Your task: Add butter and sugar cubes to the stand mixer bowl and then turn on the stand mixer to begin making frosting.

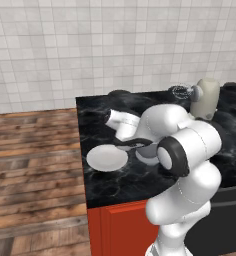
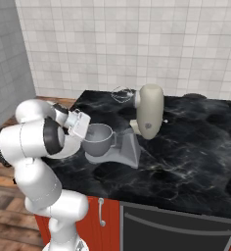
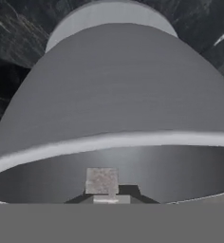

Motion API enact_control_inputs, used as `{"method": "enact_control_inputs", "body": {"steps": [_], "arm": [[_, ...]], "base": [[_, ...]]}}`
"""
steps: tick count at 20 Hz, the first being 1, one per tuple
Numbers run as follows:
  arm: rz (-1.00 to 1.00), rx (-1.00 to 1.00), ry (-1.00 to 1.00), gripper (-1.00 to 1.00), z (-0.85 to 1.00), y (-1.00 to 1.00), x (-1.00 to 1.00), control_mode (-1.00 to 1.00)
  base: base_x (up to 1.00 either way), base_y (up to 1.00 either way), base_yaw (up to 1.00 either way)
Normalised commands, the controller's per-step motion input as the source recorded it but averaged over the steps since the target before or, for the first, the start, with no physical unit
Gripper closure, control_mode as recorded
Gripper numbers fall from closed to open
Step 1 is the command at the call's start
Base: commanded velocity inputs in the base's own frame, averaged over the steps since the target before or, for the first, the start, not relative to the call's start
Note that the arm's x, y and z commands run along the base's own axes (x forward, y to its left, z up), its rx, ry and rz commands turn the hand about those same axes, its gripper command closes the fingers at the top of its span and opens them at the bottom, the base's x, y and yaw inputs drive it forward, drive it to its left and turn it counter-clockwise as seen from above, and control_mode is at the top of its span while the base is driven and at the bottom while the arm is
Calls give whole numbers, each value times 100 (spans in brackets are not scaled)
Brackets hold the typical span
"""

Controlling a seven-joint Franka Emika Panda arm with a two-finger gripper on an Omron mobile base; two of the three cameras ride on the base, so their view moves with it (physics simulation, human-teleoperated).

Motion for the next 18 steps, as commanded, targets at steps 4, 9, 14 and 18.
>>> {"method": "enact_control_inputs", "body": {"steps": [4,9,14,18], "arm": [[0,0,7,-100,-37,-3,14,-100],[0,0,1,-100,-9,0,4,-100],[0,4,-1,-100,37,0,-5,-100],[0,10,-2,-100,85,-8,-13,-100]], "base": [[0,0,0],[0,0,0],[0,0,0],[0,0,0]]}}
